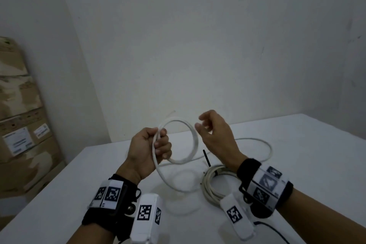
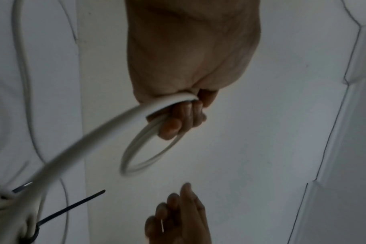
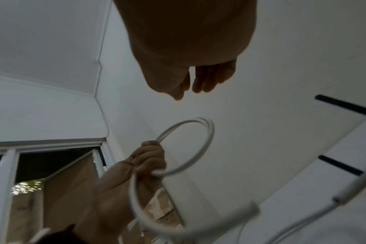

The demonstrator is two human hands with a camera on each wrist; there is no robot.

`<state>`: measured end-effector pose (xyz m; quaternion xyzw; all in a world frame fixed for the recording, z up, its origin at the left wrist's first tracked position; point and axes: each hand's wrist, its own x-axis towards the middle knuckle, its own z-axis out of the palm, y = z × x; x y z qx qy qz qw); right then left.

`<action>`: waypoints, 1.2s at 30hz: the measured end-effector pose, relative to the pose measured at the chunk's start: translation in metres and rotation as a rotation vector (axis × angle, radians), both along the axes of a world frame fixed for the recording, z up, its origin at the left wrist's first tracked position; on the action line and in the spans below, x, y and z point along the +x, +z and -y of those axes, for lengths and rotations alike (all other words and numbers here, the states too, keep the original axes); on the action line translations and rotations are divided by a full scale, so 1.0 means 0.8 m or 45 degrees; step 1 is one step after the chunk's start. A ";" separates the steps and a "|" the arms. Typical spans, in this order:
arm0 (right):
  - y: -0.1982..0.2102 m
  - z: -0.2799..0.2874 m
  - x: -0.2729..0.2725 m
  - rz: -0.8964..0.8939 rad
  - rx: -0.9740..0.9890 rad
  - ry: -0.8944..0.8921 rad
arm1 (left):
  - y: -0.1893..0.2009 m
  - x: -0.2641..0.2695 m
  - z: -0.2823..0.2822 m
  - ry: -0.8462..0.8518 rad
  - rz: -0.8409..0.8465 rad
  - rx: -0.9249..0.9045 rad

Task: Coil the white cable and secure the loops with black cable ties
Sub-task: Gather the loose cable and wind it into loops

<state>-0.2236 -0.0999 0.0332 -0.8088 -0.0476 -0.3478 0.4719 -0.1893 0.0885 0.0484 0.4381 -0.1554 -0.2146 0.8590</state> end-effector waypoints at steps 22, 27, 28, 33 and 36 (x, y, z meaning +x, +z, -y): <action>-0.031 -0.075 -0.022 -0.481 1.301 0.719 | 0.005 0.002 -0.006 0.354 -0.018 -0.542; -0.033 -0.060 -0.016 -0.503 1.157 0.822 | 0.005 0.000 -0.020 0.255 -0.148 -0.587; -0.031 -0.059 -0.016 -0.527 1.132 0.859 | 0.005 0.000 -0.021 0.225 -0.175 -0.647; -0.034 -0.048 -0.009 -0.483 0.751 0.824 | -0.011 0.011 -0.036 -0.243 -0.314 -0.696; -0.032 -0.036 -0.004 -0.437 0.631 0.783 | -0.011 0.004 -0.039 -0.311 -0.109 -0.346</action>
